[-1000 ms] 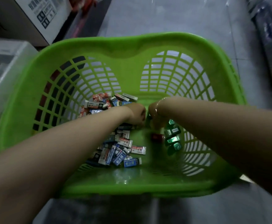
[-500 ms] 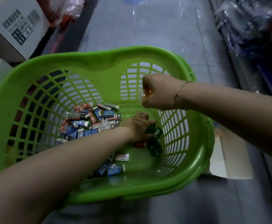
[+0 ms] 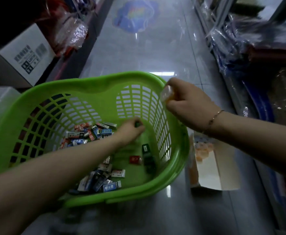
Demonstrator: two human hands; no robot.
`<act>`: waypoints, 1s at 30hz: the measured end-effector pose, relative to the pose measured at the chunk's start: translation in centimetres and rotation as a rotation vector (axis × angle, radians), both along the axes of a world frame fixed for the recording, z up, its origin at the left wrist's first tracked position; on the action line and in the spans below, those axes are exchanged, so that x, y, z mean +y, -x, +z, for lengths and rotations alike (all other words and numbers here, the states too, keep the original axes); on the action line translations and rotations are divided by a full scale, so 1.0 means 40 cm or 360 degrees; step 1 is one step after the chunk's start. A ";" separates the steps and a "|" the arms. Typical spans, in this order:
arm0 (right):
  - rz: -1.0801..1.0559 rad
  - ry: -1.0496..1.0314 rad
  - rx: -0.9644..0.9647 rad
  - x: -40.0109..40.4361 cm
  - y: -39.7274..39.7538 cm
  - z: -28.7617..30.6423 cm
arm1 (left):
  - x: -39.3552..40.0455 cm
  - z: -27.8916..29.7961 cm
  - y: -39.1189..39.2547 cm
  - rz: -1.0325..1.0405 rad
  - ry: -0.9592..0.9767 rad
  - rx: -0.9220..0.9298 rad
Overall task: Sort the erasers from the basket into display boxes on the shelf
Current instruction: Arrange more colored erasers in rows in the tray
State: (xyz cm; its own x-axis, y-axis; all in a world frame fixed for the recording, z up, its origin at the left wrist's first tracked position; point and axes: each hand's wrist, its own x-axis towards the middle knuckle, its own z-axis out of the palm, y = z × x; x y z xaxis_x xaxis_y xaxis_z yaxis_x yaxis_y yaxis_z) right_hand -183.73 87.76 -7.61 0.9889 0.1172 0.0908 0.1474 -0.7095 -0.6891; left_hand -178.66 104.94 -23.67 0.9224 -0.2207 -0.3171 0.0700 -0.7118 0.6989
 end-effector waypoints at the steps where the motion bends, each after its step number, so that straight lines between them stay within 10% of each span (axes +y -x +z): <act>1: -0.0104 -0.0194 0.0099 -0.019 0.003 0.006 | 0.000 0.061 -0.012 0.0168 0.0181 -0.0180; 6: -0.0366 -0.1273 0.0727 -0.124 0.028 0.058 | -0.118 0.385 0.010 0.0343 0.1078 -0.0218; 15: -0.0350 -0.2283 0.0704 -0.320 0.094 0.063 | -0.491 0.473 0.173 0.0953 0.1716 0.0424; 22: -0.0379 -0.2067 0.0759 -0.380 0.148 -0.060 | -0.508 0.319 0.263 0.1097 0.2029 0.0742; 30: -0.0567 -0.1715 0.0816 -0.359 0.141 -0.155 | -0.440 0.202 0.274 0.0400 0.1418 0.0309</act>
